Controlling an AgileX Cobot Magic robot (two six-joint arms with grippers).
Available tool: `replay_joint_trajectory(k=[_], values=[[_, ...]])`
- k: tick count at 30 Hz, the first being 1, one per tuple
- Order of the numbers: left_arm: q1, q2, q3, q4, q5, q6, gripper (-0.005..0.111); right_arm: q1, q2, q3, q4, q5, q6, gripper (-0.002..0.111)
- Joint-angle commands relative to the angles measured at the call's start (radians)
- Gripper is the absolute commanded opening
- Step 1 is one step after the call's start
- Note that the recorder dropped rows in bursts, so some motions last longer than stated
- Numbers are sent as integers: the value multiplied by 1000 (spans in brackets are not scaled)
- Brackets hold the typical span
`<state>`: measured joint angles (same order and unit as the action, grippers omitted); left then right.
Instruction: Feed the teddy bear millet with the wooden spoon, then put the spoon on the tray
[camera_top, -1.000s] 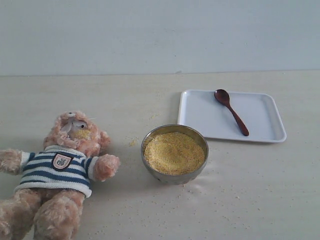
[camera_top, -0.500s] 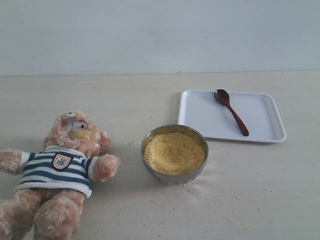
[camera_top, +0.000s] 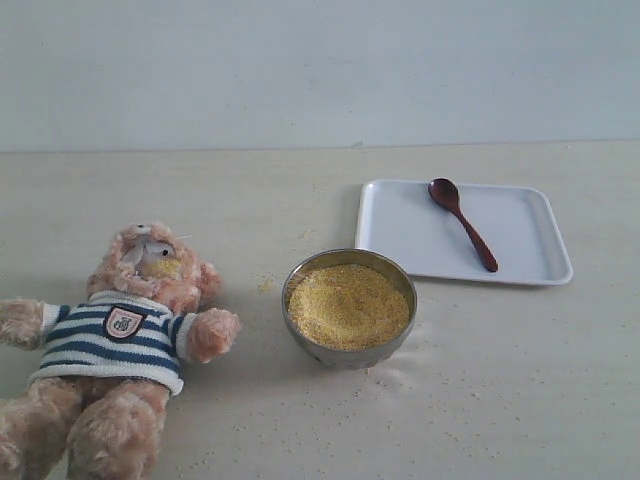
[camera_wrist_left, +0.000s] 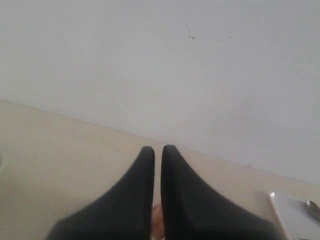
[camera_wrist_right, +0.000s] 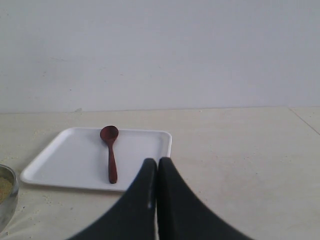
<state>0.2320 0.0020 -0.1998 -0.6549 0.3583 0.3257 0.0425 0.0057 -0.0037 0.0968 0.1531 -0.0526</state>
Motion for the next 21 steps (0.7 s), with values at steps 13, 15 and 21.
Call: replay_joint_trajectory(k=[13, 15, 21], values=[[-21, -2, 200, 577, -542, -534, 5, -3, -6, 4, -5, -7, -5, 0], [-25, -2, 200, 585, -526, -563, 5, -3, -6, 4, -5, -7, -5, 0], [-92, -2, 200, 585, -430, -561, 5, -3, -6, 4, -5, -7, -5, 0]])
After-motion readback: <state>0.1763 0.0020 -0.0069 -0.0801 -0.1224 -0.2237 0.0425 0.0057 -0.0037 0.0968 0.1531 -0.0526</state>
